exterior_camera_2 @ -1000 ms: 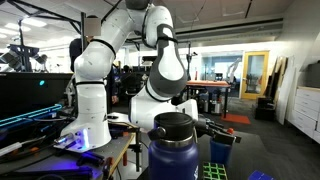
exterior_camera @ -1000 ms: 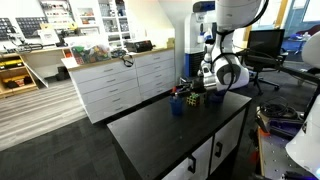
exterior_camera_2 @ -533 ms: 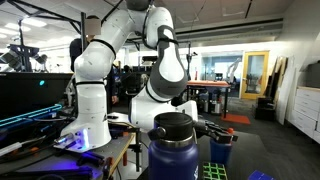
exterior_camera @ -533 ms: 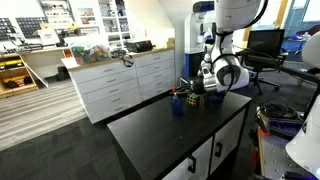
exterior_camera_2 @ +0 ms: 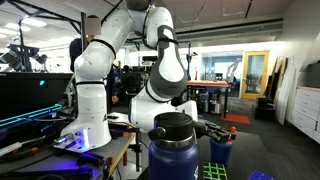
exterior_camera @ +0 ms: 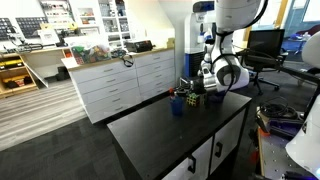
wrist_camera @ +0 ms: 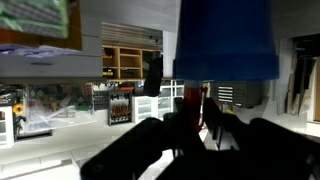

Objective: Take the red marker out of the dark blue cup

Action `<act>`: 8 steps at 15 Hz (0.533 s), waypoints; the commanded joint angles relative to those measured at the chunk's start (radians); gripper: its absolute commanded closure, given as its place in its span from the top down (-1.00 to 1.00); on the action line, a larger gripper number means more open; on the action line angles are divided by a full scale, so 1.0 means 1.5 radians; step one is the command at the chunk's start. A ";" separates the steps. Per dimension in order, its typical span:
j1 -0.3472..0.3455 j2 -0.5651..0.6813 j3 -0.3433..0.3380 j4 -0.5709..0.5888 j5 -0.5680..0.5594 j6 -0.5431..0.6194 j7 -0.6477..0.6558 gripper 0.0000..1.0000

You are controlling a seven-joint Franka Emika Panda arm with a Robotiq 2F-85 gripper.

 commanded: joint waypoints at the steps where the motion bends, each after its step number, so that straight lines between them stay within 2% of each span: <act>1: -0.016 -0.012 0.005 0.005 -0.003 -0.008 0.008 -0.85; 8: 0.006 0.005 -0.016 0.002 -0.008 0.018 0.002 -0.85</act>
